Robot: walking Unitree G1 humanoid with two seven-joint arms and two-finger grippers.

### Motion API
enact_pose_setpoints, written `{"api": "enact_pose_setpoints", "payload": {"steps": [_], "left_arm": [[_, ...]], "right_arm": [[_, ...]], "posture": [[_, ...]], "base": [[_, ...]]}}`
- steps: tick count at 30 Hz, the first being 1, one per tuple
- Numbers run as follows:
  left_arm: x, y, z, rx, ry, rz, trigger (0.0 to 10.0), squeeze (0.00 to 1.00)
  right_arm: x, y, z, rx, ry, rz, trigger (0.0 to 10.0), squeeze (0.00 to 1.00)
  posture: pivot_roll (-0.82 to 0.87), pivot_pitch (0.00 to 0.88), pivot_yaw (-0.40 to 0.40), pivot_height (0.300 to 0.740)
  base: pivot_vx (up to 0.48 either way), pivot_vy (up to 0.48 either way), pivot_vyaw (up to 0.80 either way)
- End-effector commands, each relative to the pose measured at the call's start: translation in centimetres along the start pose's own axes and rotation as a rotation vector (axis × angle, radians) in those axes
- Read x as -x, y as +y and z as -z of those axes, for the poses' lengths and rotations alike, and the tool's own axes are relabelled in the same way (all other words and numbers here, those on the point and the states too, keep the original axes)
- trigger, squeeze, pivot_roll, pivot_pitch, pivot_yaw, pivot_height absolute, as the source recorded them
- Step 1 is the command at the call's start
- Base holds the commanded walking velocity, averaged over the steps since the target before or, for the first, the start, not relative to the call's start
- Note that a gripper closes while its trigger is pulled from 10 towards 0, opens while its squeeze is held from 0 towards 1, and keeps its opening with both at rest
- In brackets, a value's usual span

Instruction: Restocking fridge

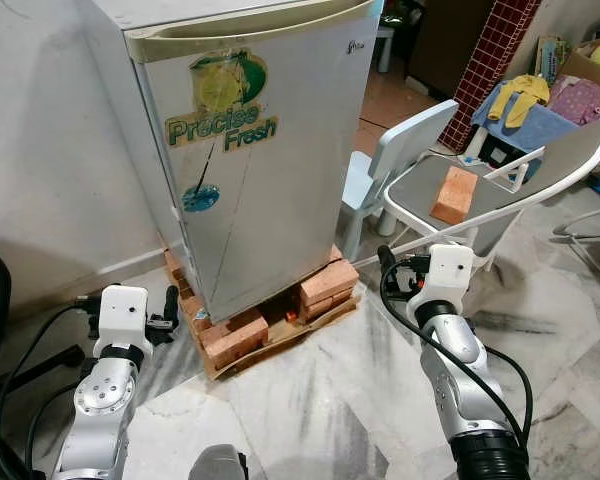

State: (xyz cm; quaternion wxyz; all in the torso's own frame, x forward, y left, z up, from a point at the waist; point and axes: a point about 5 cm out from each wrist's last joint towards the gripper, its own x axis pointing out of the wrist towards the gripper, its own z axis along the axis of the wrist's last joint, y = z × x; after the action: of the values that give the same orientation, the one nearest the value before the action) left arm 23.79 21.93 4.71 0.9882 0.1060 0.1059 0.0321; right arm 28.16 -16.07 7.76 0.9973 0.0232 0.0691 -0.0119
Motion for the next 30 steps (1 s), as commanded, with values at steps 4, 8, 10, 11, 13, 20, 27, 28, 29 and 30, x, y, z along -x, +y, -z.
{"api": "enact_pose_setpoints", "payload": {"steps": [4,8,10,11,13,20,27,28,29,30], "left_arm": [[0.0,-0.1,-0.1,-0.008,-0.002,0.013,10.0,0.0],[0.0,-0.1,-0.1,-0.008,-0.002,0.013,10.0,0.0],[-1.4,-0.3,-0.7,-0.049,-0.008,0.092,10.0,0.0],[-1.7,-0.4,-0.9,-0.062,-0.009,0.114,10.0,0.0],[-1.9,-0.7,-0.7,-0.057,0.005,0.128,10.0,0.0],[-1.7,-1.8,-1.0,-0.062,-0.009,0.168,10.0,0.0],[-1.8,-1.5,-0.8,-0.045,-0.007,0.149,10.0,0.0],[-1.8,-1.5,-0.8,-0.042,-0.006,0.148,10.0,0.0],[-1.7,-1.6,-0.8,-0.039,-0.006,0.146,10.0,0.0],[-1.6,-1.6,-0.7,-0.035,-0.002,0.144,10.0,0.0]], "right_arm": [[-0.2,-0.1,-0.6,0.006,-0.013,-0.001,10.0,0.0],[-0.2,-0.1,-0.6,0.006,-0.013,-0.001,10.0,0.0],[-0.6,-0.4,-1.1,0.038,-0.059,0.028,10.0,0.0],[-0.7,-0.5,-1.3,0.044,-0.074,0.036,10.0,0.0],[-0.9,-0.6,-1.4,0.05,-0.081,0.038,10.0,0.0],[-1.2,-0.5,-1.5,0.045,-0.088,0.048,10.0,0.0],[-1.2,-0.4,-1.4,0.056,-0.089,0.034,10.0,0.0],[-1.3,-0.4,-1.4,0.056,-0.089,0.035,10.0,0.0],[-1.4,-0.5,-1.5,0.056,-0.09,0.035,10.0,0.0],[-1.6,-0.6,-1.6,0.056,-0.091,0.036,10.0,0.0]], "posture": [[0.12,0.0,-0.048,0.74],[0.12,0.0,-0.048,0.74],[0.1,0.0,-0.006,0.74],[0.1,0.0,-0.006,0.74],[0.1,0.0,0.0,0.74],[0.1,0.0,0.003,0.74],[0.11,0.0,-0.01,0.74],[0.11,0.0,-0.016,0.74],[0.11,0.0,-0.016,0.74],[0.12,0.0,-0.018,0.74]], "base": [[0.0,0.0,0.0],[0.0,0.0,0.0],[0.0,0.0,0.0],[0.0,0.0,0.0],[0.0,0.0,0.0],[0.0,0.0,0.0],[0.0,0.0,0.0],[0.0,0.0,0.0],[0.0,0.0,0.0],[0.0,0.0,0.0]]}}
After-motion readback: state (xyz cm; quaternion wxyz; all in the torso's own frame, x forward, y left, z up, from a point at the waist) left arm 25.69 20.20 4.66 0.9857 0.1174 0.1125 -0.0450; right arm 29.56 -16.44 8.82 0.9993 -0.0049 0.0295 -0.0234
